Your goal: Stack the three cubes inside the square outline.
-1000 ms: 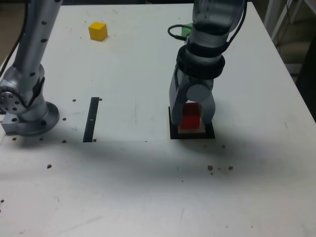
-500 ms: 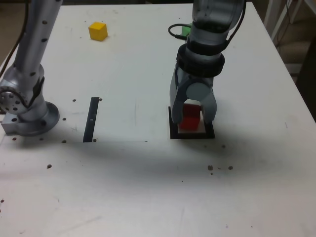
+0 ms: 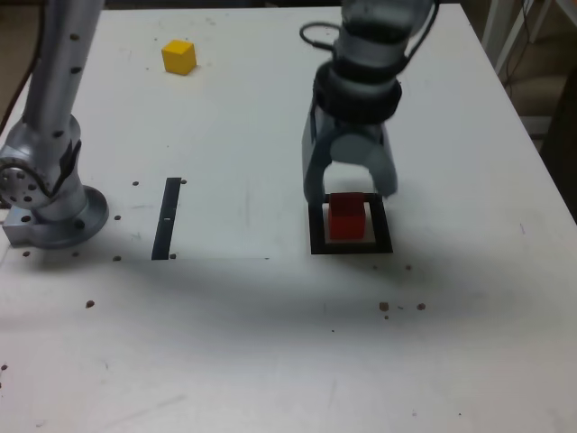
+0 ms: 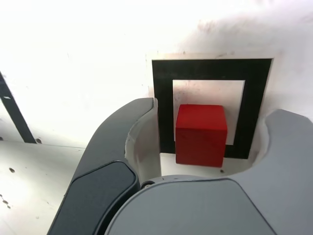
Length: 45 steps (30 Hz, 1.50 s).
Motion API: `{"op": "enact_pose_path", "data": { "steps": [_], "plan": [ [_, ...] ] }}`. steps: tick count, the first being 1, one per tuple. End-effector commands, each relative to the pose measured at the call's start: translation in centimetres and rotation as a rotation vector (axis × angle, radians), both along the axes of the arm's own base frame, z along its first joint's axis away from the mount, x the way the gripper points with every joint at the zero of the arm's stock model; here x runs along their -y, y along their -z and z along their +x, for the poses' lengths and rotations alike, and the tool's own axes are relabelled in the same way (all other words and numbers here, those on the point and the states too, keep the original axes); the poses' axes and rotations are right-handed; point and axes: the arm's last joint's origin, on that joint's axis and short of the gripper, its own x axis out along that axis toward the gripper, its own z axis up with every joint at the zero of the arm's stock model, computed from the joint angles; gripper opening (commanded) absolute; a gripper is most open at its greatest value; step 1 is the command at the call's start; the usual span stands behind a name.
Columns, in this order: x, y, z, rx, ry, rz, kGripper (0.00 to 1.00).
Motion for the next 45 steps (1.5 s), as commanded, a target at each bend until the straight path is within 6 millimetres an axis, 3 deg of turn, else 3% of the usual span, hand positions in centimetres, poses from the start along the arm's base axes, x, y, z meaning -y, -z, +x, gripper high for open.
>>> {"op": "enact_pose_path", "data": {
  "steps": [1, 9, 25, 34, 45],
  "plan": [
    [-0.2, -1.2, -0.4, 0.019, -0.003, 0.014, 0.99],
    [-2.8, -5.8, -1.1, 0.016, 0.041, 0.036, 1.00],
    [-14.1, -11.0, -2.2, 0.112, -0.098, 0.042, 0.99],
    [-19.3, -10.4, -1.3, 0.114, -0.152, 0.045, 0.99],
    [-27.7, -5.6, 1.2, 0.096, -0.212, 0.060, 0.99]
  ]
}}
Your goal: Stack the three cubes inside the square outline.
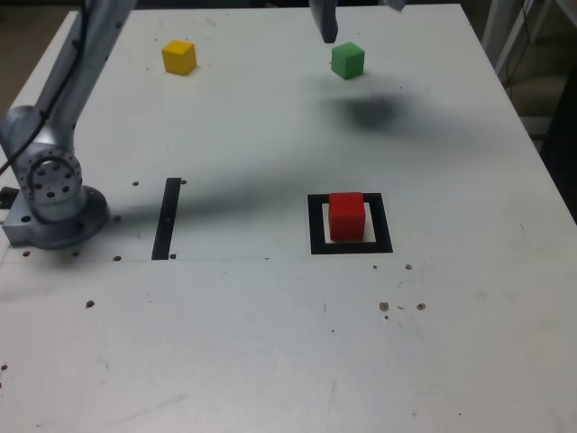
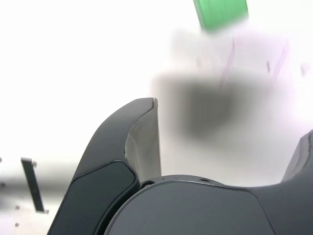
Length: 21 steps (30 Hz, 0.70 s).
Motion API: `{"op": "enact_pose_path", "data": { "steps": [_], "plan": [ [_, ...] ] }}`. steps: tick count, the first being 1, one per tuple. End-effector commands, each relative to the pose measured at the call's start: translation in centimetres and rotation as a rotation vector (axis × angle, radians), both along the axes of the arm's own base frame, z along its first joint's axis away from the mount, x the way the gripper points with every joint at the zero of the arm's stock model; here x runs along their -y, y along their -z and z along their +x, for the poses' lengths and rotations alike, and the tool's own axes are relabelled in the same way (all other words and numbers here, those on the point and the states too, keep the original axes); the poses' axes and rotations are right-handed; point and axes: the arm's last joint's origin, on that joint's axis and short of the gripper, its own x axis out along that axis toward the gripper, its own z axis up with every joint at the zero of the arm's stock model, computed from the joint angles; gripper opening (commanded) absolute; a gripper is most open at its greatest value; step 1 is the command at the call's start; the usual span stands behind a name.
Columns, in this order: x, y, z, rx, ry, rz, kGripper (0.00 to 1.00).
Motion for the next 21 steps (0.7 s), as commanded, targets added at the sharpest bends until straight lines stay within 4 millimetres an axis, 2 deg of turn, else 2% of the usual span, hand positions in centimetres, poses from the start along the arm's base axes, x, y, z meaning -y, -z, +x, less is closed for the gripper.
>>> {"op": "enact_pose_path", "data": {
  "steps": [1, 7, 21],
  "plan": [
    [-1.5, 0.5, 0.0, -0.002, -0.014, 0.005, 0.99],
    [-4.5, 1.7, -0.3, 0.009, -0.055, 0.017, 0.99],
    [-6.7, 4.1, -0.2, -0.008, -0.092, 0.002, 0.97]
  ]
}}
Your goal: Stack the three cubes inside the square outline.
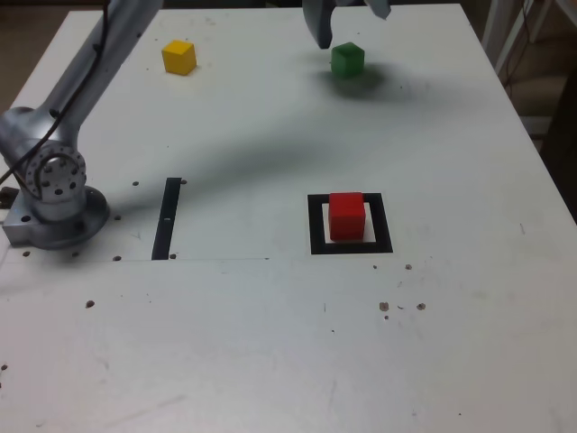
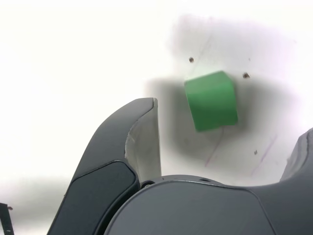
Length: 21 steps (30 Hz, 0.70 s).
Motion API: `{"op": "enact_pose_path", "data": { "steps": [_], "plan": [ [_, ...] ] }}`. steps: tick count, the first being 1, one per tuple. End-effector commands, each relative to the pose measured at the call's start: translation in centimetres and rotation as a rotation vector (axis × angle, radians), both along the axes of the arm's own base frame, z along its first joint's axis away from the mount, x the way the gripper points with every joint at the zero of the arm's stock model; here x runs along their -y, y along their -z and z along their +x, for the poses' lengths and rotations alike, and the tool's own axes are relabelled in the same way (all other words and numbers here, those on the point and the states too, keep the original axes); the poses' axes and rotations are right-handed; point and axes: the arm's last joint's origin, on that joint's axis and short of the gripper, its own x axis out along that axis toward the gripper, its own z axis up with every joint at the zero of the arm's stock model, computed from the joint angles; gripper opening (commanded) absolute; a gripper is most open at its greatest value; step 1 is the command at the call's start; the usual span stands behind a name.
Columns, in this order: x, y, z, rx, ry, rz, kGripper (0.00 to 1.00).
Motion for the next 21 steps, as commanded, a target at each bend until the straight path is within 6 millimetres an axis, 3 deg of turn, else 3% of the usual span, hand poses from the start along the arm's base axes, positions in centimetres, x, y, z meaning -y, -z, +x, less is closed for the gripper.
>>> {"op": "enact_pose_path", "data": {
  "steps": [1, 13, 17, 21],
  "plan": [
    [-0.2, 0.2, 0.0, -0.006, -0.003, -0.003, 0.97],
    [-1.7, 2.2, 0.6, -0.030, -0.012, 0.021, 0.97],
    [-2.2, 1.6, -0.9, -0.050, -0.022, 0.013, 0.96],
    [-2.5, -0.3, -3.3, -0.058, -0.016, 0.006, 0.96]
  ]
}}
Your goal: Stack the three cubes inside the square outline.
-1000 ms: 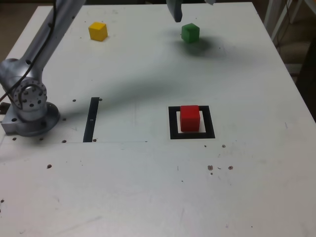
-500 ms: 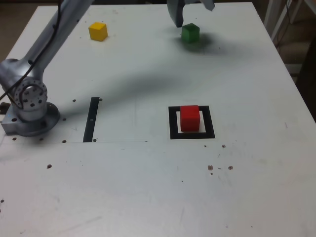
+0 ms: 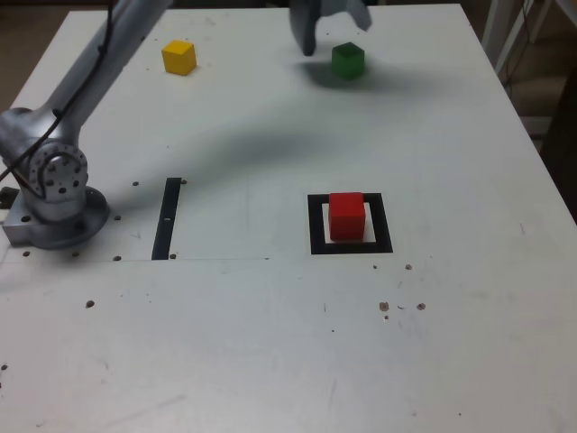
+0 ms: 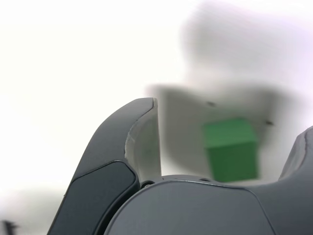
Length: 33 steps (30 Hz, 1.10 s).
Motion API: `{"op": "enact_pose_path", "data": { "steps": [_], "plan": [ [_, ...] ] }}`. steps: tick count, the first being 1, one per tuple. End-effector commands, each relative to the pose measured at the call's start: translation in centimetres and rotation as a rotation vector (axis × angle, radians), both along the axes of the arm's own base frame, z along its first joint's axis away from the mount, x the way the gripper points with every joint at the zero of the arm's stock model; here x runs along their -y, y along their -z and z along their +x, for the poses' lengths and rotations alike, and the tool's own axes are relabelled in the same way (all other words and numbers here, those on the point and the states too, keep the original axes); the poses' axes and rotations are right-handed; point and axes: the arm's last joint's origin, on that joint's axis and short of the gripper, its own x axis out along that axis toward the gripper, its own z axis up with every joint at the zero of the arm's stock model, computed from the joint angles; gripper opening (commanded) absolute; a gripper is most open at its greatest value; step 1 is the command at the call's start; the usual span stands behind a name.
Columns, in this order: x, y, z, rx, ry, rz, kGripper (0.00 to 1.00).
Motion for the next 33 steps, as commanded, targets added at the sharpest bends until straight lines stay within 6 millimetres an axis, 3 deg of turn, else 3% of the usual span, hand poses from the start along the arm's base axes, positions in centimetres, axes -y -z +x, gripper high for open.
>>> {"op": "enact_pose_path", "data": {
  "steps": [1, 7, 15, 24, 33],
  "plan": [
    [0.5, -2.6, -1.6, 0.012, 0.008, 0.013, 0.96],
    [2.0, -6.0, -5.3, 0.004, 0.063, -0.011, 0.97],
    [3.0, -7.1, -11.1, -0.075, 0.076, -0.066, 0.99],
    [0.9, -7.1, -15.2, -0.082, 0.076, -0.061, 1.00],
    [-0.6, -4.2, -19.1, -0.098, -0.030, -0.096, 1.00]
  ]
}}
